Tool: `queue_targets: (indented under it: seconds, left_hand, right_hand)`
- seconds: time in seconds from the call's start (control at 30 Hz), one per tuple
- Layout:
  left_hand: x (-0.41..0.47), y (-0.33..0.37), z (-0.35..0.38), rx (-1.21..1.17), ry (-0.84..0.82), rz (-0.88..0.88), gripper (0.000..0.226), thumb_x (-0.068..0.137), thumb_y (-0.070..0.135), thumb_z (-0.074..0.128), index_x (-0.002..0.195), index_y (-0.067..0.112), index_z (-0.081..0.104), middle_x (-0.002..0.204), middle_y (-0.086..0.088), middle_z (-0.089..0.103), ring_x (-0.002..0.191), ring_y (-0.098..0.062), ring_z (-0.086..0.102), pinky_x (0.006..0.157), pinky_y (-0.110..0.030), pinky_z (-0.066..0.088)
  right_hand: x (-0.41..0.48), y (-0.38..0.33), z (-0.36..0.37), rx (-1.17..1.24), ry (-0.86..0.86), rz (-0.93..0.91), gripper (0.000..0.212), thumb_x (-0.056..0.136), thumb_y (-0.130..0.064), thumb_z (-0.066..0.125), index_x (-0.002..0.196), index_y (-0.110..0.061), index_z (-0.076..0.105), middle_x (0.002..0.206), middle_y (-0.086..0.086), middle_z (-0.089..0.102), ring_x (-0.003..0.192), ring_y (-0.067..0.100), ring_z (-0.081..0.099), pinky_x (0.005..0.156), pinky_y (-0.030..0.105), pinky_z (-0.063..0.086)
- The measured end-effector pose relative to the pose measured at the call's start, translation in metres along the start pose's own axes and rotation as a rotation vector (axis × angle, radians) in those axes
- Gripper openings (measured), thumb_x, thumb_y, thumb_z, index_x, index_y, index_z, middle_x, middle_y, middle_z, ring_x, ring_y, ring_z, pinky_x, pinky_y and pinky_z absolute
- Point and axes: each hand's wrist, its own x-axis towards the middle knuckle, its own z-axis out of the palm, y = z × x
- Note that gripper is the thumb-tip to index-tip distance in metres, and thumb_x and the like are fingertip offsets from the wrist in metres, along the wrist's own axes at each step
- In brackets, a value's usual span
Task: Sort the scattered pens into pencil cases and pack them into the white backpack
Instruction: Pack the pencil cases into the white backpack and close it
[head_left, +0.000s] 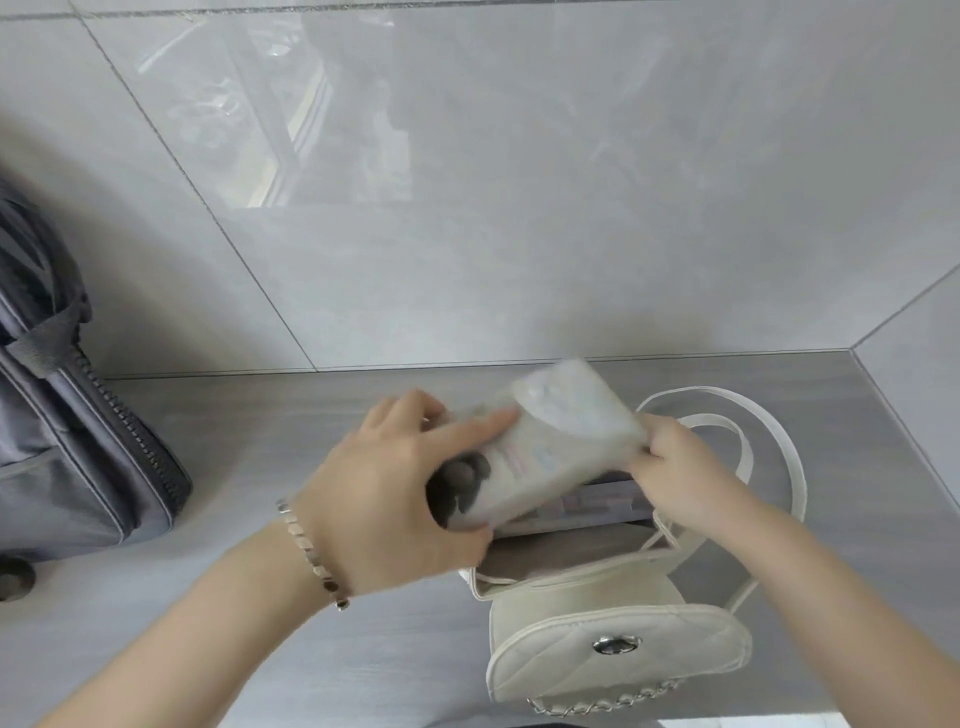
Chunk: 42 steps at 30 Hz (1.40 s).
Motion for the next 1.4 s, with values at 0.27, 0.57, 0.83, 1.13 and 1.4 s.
queue_targets:
  seconds: [0.27,0.57,0.83,1.13,1.4]
  left_hand:
    - [0.015,0.010,0.002,0.127,-0.286,0.001,0.079,0.064,0.051,0.060,0.131,0.062,0.019,0.104,0.015,0.034,0.106,-0.007,0.037,0.087,-0.014,0.034]
    - [0.015,0.009,0.010,0.316,-0.365,0.001,0.078,0.069,0.050,0.060,0.132,0.063,0.015,0.117,0.011,0.033,0.115,-0.013,0.033,0.081,-0.024,0.035]
    - [0.040,0.026,0.054,0.470,-0.357,0.086,0.076,0.072,0.044,0.059,0.137,0.049,0.021,0.128,-0.007,0.034,0.115,-0.027,0.033,0.095,-0.036,0.033]
    - [0.056,0.032,0.077,0.456,-0.319,0.040,0.067,0.077,0.043,0.058,0.136,0.044,0.027,0.133,-0.007,0.034,0.120,-0.030,0.032,0.100,-0.038,0.030]
    - [0.059,0.030,0.082,0.349,-0.257,0.081,0.075,0.076,0.052,0.055,0.137,0.018,0.028,0.140,-0.002,0.037,0.130,-0.024,0.034,0.107,-0.033,0.026]
  right_hand:
    - [-0.006,0.021,-0.002,0.167,-0.010,-0.083,0.045,0.092,0.001,0.048,0.093,-0.041,0.065,0.094,-0.011,0.073,0.089,0.007,0.064,0.082,0.027,0.049]
    - [0.002,0.046,0.014,-0.514,0.390,-0.414,0.045,0.070,0.016,0.061,0.102,-0.014,0.070,0.129,0.006,0.056,0.124,0.020,0.035,0.105,0.033,0.030]
    - [-0.001,0.048,0.003,0.166,0.419,0.133,0.030,0.080,-0.011,0.069,0.102,-0.026,0.056,0.075,-0.010,0.068,0.074,0.018,0.066,0.073,0.038,0.054]
    - [0.004,0.062,-0.001,0.288,0.434,0.066,0.017,0.084,-0.007,0.064,0.099,-0.014,0.066,0.097,0.000,0.070,0.079,-0.010,0.062,0.070,0.006,0.046]
    - [-0.004,0.010,0.021,-0.280,0.077,-0.455,0.055,0.073,-0.015,0.063,0.126,-0.018,0.051,0.127,-0.006,0.050,0.119,0.000,0.035,0.098,-0.003,0.013]
